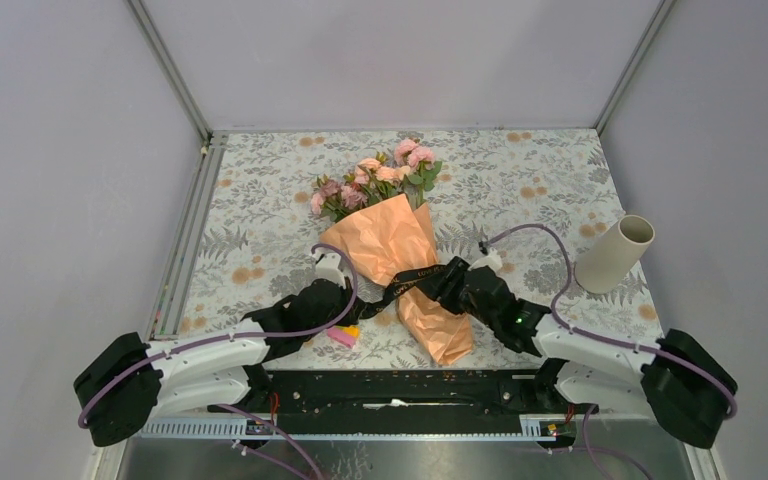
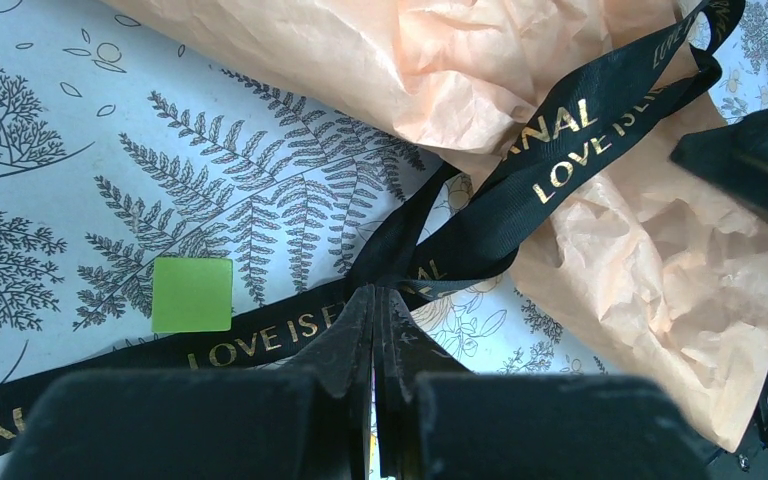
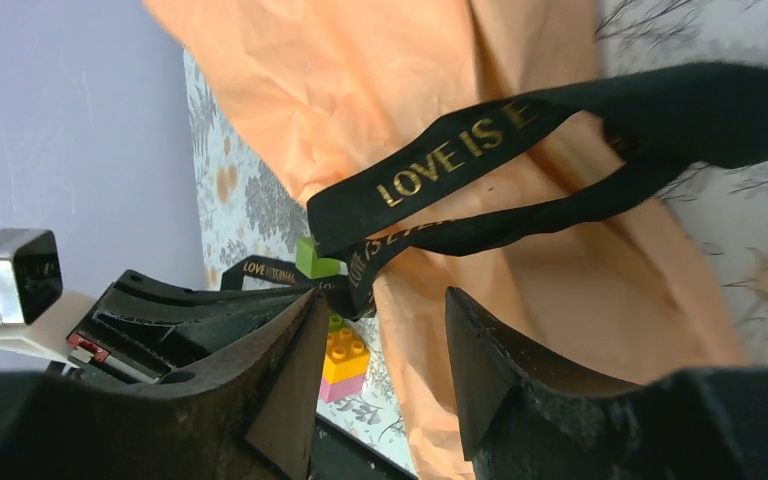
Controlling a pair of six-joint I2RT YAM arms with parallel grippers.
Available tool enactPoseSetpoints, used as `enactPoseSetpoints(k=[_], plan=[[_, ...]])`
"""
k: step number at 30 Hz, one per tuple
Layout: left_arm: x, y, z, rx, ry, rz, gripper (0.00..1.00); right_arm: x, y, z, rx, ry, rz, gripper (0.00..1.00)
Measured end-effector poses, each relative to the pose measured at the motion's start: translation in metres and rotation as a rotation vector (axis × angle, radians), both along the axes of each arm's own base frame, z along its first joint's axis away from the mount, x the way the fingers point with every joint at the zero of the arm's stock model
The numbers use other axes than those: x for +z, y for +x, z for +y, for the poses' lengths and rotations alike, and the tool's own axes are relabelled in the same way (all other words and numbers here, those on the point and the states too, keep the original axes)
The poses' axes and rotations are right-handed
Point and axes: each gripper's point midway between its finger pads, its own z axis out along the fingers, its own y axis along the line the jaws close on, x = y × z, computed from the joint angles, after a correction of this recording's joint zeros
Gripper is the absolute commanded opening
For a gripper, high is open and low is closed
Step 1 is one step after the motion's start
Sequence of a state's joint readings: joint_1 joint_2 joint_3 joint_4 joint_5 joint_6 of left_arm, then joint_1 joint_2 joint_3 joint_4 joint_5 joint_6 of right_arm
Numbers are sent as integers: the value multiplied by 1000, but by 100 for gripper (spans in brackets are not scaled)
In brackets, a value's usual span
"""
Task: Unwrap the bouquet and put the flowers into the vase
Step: Untie the ribbon from the wrapping paper.
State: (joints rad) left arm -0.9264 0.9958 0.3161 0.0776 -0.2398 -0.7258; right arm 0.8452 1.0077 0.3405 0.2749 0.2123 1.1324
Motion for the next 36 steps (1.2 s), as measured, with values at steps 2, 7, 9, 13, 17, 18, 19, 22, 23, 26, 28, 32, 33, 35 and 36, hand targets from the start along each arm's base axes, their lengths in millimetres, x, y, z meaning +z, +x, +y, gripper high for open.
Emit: enactPoseSetpoints(k=[2,7,9,13,17,18,19,22,23,26,28,32,33,35,36], plan=[[1,0,0,0,-2,-1,0,-3,-2,14,25,16,14,52],[3,0,0,-1,-8,-7,0,-20,-1,29,40,9,54,47],[4,0,0,-1,-9,-9,0,-22,1,35,40,14,58,45],[4,0,0,-4,-5,-10,0,-19,9,46,34,40,53,37],[4,0,1,-10,2,-17,0,-15,16,52,23,61,40,13],[4,0,1,-10,3,-17,0,-14,17,52,15,64,36,7],[4,0,1,-11,5,-18,0,-14,19,52,5,67,34,2],[4,0,3,-9,6,-20,0,-12,21,50,-9,69,24,0],[4,-1,4,-9,5,-21,0,-11,23,49,-18,68,19,0],[2,-2,9,3,11,-18,0,1,27,43,-51,77,-15,0],[0,-1,13,23,19,-11,0,10,28,35,-74,83,-43,0],[-6,2,25,87,23,18,0,28,31,16,-123,86,-96,0],[-8,2,28,99,24,24,0,32,33,10,-139,84,-108,0],[-13,1,32,118,24,40,0,34,37,-1,-167,77,-120,0],[-16,0,34,125,27,49,0,32,38,-8,-181,69,-121,0]])
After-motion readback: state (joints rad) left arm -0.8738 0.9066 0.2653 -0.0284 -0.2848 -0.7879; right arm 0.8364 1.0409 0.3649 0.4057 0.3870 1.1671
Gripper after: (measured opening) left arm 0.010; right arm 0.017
